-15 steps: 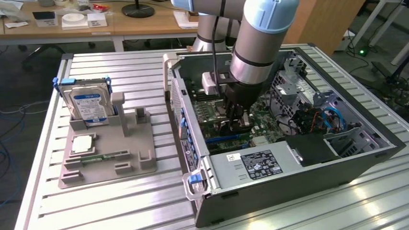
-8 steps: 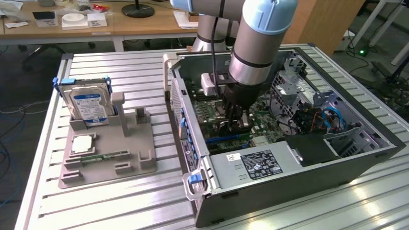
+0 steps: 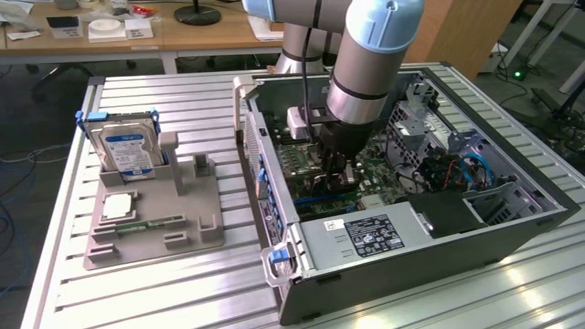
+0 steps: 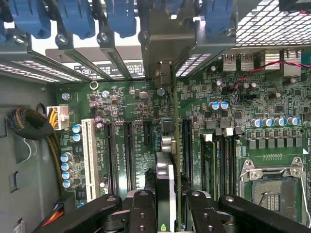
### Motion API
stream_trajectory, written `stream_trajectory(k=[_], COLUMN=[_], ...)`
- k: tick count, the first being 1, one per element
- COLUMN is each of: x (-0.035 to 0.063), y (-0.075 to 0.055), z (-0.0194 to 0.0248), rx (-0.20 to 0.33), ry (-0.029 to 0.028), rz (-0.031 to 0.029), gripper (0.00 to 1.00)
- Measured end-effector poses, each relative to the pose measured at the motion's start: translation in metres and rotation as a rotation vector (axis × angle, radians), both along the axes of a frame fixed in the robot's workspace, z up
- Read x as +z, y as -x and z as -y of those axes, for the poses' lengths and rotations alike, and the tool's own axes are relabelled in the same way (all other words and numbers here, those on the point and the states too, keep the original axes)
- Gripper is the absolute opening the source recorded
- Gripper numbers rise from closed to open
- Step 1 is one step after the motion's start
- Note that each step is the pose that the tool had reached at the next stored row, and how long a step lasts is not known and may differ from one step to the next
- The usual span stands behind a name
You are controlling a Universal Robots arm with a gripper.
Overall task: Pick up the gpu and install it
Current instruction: 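Insert the gpu into the slot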
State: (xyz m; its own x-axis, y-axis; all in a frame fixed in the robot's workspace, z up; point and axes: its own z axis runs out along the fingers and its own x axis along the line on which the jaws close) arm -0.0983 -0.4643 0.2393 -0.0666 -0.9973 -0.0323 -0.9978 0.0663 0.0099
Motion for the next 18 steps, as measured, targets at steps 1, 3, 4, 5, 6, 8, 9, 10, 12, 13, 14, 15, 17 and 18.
stream_trajectory(k=[1, 3, 4, 5, 6, 8, 9, 10, 12, 13, 14, 15, 17, 18], x=[0.0000, -0.0001, -0.0001, -0.0001, -0.0001, 0.0002, 0.0004, 0.0003, 0.0004, 0.0004, 0.0004, 0.0004, 0.0004, 0.0004], y=[0.0000, 0.0000, 0.0000, 0.0000, 0.0000, 0.0000, -0.0001, -0.0001, -0.0001, 0.0000, 0.0000, 0.0000, 0.0000, -0.0001], z=[0.0000, 0.0000, 0.0000, -0.0001, -0.0001, -0.0001, -0.0001, -0.0001, -0.0001, 0.0000, 0.0000, 0.0000, -0.0001, -0.0001], rx=[0.000, 0.000, 0.000, 0.000, 0.000, 0.000, 0.000, 0.000, 0.000, 0.000, 0.000, 0.000, 0.001, 0.002], ry=[0.0000, -0.0003, -0.0003, -0.0003, -0.0004, -0.0003, -0.0003, -0.0004, -0.0003, -0.0003, -0.0003, -0.0003, -0.0003, -0.0003], rz=[0.0000, 0.0001, 0.0001, 0.0001, 0.0002, 0.0001, 0.0002, 0.0002, 0.0001, 0.0002, 0.0002, 0.0002, 0.0001, 0.0001], gripper=[0.29, 0.29, 0.29, 0.29, 0.29, 0.29, 0.29, 0.29, 0.29, 0.29, 0.29, 0.29, 0.29, 0.29])
